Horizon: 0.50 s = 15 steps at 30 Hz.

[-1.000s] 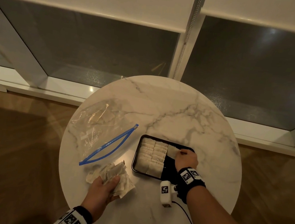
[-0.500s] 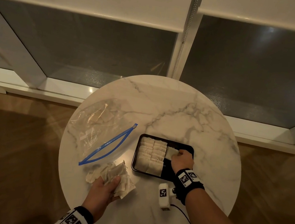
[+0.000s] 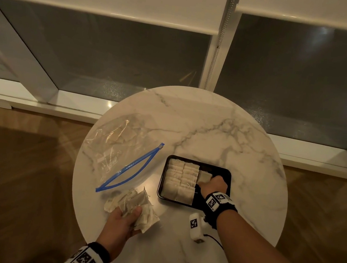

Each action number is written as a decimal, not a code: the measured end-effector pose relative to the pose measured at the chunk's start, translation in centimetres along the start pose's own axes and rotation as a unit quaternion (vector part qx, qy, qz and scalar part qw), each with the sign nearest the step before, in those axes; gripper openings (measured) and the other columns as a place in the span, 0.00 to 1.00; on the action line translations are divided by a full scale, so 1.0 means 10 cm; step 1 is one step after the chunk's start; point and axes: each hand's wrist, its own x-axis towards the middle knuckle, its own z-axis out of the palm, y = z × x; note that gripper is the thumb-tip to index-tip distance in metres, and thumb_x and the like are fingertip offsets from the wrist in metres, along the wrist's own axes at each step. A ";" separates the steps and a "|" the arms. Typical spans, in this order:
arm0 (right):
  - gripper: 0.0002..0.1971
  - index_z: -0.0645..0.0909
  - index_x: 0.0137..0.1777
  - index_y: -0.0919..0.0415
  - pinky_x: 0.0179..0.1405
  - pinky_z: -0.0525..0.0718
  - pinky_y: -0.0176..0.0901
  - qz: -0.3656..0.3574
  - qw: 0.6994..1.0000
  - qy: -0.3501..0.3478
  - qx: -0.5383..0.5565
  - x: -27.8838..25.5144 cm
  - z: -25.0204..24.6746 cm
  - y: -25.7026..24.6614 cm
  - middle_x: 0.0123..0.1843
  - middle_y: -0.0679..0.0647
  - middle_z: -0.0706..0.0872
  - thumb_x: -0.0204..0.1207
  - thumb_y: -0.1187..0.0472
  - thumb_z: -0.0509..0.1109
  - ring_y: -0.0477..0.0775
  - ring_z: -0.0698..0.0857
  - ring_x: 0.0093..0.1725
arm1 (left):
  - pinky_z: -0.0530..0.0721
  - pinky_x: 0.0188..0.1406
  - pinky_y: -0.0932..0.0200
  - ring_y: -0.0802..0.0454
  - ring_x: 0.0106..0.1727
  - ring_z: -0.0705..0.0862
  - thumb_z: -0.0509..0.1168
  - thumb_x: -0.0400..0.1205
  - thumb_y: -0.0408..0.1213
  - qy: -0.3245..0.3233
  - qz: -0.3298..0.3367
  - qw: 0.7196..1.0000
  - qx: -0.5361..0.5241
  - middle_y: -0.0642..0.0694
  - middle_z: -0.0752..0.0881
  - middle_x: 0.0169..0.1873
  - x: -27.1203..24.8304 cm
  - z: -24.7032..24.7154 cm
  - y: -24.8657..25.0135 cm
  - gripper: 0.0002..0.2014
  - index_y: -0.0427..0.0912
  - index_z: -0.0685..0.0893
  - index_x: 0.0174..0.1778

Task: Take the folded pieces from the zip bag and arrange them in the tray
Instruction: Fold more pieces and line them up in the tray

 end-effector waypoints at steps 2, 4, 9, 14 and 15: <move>0.14 0.84 0.53 0.69 0.36 0.80 0.41 0.019 1.000 -0.002 0.023 0.01 0.00 0.01 0.51 0.64 0.89 0.73 0.60 0.77 0.59 0.85 0.41 | 0.89 0.57 0.42 0.39 0.62 0.89 0.64 0.87 0.35 0.001 -0.001 1.000 0.001 0.39 0.90 0.62 0.00 -0.01 -0.01 0.19 0.42 0.79 0.75; 0.11 0.83 0.51 0.69 0.34 0.79 0.41 0.041 0.998 0.005 0.040 0.03 0.00 0.01 0.50 0.64 0.89 0.75 0.60 0.74 0.58 0.83 0.38 | 0.89 0.57 0.42 0.39 0.62 0.89 0.64 0.87 0.36 0.001 0.000 1.000 0.001 0.39 0.90 0.62 0.00 -0.02 -0.01 0.19 0.42 0.78 0.75; 0.17 0.82 0.56 0.72 0.35 0.78 0.42 0.049 0.997 0.016 0.055 0.06 0.02 -0.02 0.53 0.67 0.89 0.79 0.56 0.71 0.65 0.89 0.50 | 0.88 0.60 0.39 0.39 0.62 0.89 0.64 0.88 0.35 0.002 0.009 1.000 0.009 0.40 0.90 0.62 -0.01 -0.03 -0.02 0.18 0.43 0.78 0.75; 0.13 0.83 0.52 0.71 0.36 0.80 0.43 0.048 0.998 -0.002 0.033 0.03 -0.01 -0.04 0.51 0.65 0.89 0.79 0.59 0.70 0.65 0.89 0.50 | 0.86 0.63 0.37 0.39 0.62 0.89 0.63 0.88 0.34 0.002 0.009 1.000 0.010 0.39 0.90 0.62 0.00 -0.03 -0.02 0.18 0.43 0.79 0.74; 0.12 0.84 0.52 0.71 0.36 0.82 0.44 0.050 0.998 -0.008 0.029 0.04 -0.01 -0.04 0.51 0.65 0.89 0.79 0.59 0.70 0.65 0.89 0.49 | 0.86 0.63 0.36 0.39 0.62 0.89 0.63 0.88 0.34 0.003 0.008 1.000 0.009 0.39 0.90 0.61 0.00 -0.03 -0.02 0.18 0.43 0.79 0.74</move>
